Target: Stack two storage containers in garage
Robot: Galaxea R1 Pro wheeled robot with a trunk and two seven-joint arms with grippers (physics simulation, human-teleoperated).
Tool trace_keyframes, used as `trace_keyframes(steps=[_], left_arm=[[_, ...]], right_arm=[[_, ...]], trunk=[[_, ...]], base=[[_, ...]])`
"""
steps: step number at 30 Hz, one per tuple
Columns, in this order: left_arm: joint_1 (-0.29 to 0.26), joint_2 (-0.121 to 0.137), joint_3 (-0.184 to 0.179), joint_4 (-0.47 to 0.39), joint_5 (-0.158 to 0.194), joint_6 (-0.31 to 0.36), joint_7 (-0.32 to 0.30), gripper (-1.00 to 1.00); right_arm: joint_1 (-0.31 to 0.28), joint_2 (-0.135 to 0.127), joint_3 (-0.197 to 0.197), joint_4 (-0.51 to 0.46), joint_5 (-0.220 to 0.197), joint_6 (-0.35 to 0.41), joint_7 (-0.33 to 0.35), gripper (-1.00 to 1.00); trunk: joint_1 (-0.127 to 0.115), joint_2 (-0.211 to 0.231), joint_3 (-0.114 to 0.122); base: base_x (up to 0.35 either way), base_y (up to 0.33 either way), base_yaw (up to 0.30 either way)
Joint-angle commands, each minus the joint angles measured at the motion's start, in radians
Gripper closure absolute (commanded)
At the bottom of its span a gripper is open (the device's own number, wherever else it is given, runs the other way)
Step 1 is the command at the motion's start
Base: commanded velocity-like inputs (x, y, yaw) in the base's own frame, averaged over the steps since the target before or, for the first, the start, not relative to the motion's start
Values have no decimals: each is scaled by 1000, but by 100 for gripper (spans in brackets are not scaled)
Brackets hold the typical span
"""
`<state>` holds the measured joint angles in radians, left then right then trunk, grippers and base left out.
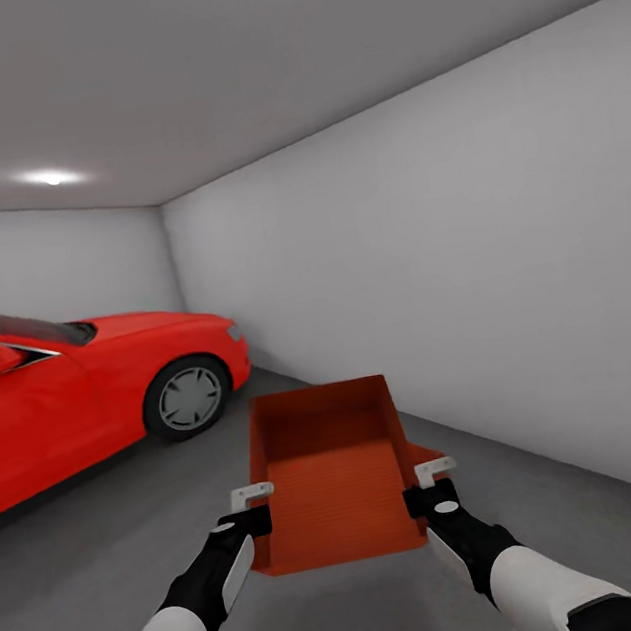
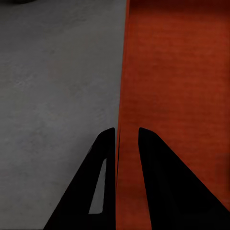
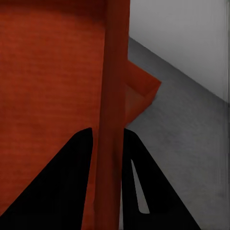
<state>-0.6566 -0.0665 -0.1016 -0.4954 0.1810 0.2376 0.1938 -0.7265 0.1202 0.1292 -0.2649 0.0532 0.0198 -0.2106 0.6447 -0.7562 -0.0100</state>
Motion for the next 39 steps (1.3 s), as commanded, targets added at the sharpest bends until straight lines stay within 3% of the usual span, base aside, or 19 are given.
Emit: trace_keyframes(steps=[1, 20, 39], left_arm=[[-1, 2, 4, -26, -9, 3, 15, 100], [-1, 2, 4, -26, -9, 3, 15, 100], [0, 2, 5, -28, -9, 3, 15, 100]], right_arm=[[-1, -1, -17, 4, 2, 2, -27, 100], [-1, -1, -17, 4, 2, 3, -26, 100], [-1, -1, -17, 4, 3, 5, -26, 100]], trunk=[[1, -1, -1], [1, -1, -1], [1, -1, -1]], base=[[320, 181, -260], [313, 190, -250], [312, 192, -15]])
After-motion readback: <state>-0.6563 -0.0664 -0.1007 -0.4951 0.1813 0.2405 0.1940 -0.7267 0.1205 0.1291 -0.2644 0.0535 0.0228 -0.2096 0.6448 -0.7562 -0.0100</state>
